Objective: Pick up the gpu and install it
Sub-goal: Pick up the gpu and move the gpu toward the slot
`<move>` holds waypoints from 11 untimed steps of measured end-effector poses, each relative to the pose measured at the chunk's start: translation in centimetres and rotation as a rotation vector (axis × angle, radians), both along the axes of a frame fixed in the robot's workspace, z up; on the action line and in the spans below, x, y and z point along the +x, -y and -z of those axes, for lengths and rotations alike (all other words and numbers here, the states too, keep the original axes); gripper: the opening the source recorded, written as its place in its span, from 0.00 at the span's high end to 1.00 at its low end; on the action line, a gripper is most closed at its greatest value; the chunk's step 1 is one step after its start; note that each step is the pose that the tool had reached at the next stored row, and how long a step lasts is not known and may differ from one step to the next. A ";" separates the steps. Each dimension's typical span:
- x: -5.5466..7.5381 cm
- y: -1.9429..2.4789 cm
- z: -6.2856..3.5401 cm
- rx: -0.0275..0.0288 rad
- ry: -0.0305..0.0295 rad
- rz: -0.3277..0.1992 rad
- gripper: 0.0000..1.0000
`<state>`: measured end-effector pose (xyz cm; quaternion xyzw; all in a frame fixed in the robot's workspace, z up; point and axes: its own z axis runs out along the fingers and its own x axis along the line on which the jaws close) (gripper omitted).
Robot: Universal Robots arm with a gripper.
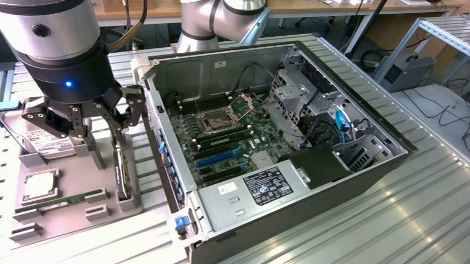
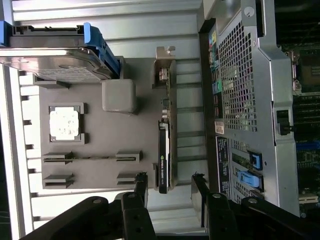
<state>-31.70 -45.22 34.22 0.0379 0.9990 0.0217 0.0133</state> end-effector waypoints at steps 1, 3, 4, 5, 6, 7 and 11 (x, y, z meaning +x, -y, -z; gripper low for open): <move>0.0 0.00 0.05 0.0000 0.0000 0.000 0.52; 0.0 -0.01 0.13 -0.0001 0.0000 0.000 0.52; 0.1 -0.01 0.16 -0.0001 -0.0001 0.000 0.52; 0.1 -0.02 0.20 -0.0001 0.0000 0.000 0.52; 0.1 -0.02 0.25 -0.0001 0.0001 0.000 0.52; 0.1 -0.03 0.29 0.0000 0.0001 0.000 0.52; 0.2 -0.05 0.44 0.0000 0.0001 0.000 0.52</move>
